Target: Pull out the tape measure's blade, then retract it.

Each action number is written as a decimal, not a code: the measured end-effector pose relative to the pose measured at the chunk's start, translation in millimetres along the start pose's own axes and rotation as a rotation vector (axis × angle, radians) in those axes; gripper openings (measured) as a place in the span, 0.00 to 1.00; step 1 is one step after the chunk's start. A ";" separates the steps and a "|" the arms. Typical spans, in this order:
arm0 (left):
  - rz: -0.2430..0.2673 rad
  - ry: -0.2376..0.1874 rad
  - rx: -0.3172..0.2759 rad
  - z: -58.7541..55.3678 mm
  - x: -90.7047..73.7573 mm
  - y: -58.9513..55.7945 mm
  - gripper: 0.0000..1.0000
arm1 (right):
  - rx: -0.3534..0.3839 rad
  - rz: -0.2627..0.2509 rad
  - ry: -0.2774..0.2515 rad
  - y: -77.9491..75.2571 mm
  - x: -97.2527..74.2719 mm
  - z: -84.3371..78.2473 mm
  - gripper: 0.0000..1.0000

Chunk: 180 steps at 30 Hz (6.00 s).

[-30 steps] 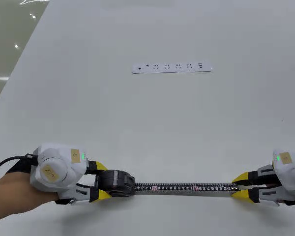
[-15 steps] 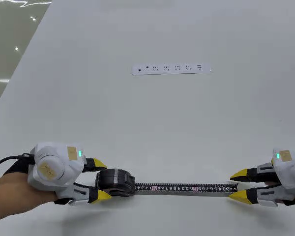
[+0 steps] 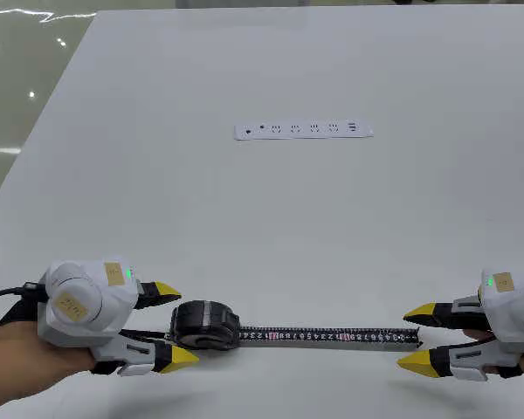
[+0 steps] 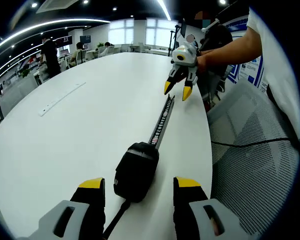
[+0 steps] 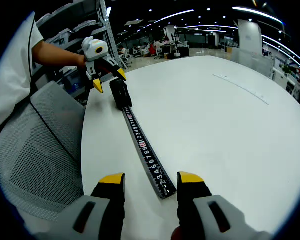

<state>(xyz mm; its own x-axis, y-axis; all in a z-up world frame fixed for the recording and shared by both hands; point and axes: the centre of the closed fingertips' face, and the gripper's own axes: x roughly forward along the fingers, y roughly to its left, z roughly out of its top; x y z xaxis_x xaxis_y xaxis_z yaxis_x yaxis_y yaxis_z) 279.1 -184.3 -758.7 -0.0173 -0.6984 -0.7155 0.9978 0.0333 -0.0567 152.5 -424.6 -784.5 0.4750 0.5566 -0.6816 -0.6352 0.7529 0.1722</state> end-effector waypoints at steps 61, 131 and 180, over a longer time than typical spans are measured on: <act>0.211 -0.218 -0.440 -13.5 -58.3 -18.2 0.87 | 0.179 -0.239 -0.065 20.2 -37.3 13.7 0.84; 0.288 -0.228 -0.541 -42.2 -69.7 -31.6 0.92 | 0.232 -0.303 -0.114 41.9 -48.5 1.7 0.93; 0.266 -0.199 -0.574 5.0 -28.4 -18.6 0.88 | 0.236 -0.291 -0.154 40.4 -48.0 8.1 0.90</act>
<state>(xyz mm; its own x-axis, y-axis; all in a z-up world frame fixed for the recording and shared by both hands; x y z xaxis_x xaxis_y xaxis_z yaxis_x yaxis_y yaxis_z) 261.3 -168.7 -733.8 0.2915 -0.7306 -0.6175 0.7735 0.5598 -0.2973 108.9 -418.1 -739.1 0.7111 0.3410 -0.6148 -0.3121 0.9367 0.1585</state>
